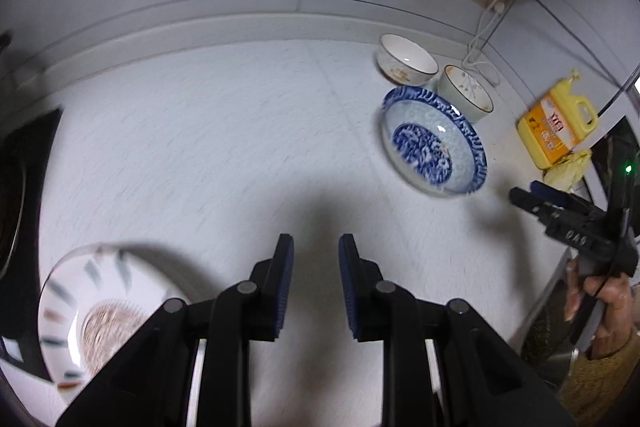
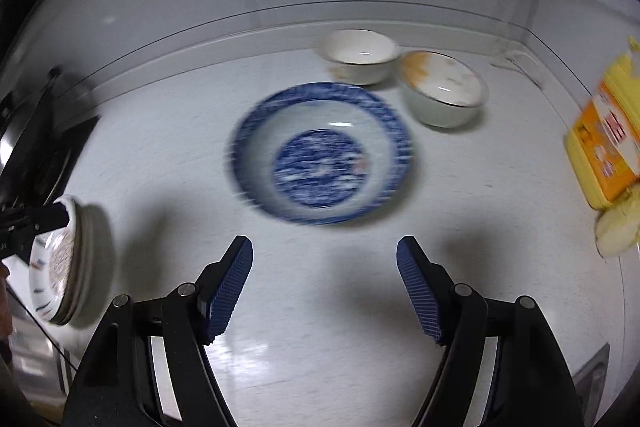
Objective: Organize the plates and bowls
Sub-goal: 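Move both grippers to the blue-and-white patterned bowl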
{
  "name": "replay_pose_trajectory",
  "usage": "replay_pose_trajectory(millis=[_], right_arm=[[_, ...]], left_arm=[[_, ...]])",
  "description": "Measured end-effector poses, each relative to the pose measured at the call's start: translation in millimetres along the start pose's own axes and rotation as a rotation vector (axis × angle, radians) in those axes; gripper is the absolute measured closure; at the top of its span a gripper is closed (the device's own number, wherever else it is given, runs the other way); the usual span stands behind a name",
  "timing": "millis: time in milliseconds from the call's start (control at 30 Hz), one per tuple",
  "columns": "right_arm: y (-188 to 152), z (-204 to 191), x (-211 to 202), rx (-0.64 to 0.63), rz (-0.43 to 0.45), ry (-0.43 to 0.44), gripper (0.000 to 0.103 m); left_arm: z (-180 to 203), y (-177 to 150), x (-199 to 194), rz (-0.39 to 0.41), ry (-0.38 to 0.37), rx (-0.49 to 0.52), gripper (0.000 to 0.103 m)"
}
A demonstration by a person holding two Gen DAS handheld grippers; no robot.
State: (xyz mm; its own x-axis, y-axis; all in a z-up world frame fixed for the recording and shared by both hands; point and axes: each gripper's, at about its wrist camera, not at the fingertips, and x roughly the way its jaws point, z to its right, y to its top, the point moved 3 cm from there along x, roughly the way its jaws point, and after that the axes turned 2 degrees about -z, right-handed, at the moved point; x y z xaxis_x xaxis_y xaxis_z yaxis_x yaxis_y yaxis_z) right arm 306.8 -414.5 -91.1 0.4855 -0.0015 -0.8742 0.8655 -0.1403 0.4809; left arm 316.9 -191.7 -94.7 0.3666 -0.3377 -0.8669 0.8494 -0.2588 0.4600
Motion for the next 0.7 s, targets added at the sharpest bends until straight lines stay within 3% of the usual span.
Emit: replay_pose_trajectory(millis=[200, 400, 433, 467, 533, 700], right_arm=[[21, 65, 25, 0.111, -0.030, 0.032, 0.032], [33, 79, 48, 0.118, -0.051, 0.076, 0.032], [36, 77, 53, 0.112, -0.056, 0.082, 0.032], [38, 77, 57, 0.106, -0.060, 0.084, 0.032], [39, 76, 62, 0.097, -0.070, 0.097, 0.032], [47, 79, 72, 0.089, -0.085, 0.112, 0.032]], left_arm=[[39, 34, 46, -0.008, 0.025, 0.054, 0.081], [52, 60, 72, 0.024, 0.034, 0.073, 0.081], [53, 64, 75, 0.031, 0.037, 0.074, 0.078], [53, 67, 78, 0.034, 0.042, 0.076, 0.054], [54, 76, 84, 0.041, 0.037, 0.075, 0.026], [51, 90, 102, 0.029, 0.042, 0.062, 0.026]])
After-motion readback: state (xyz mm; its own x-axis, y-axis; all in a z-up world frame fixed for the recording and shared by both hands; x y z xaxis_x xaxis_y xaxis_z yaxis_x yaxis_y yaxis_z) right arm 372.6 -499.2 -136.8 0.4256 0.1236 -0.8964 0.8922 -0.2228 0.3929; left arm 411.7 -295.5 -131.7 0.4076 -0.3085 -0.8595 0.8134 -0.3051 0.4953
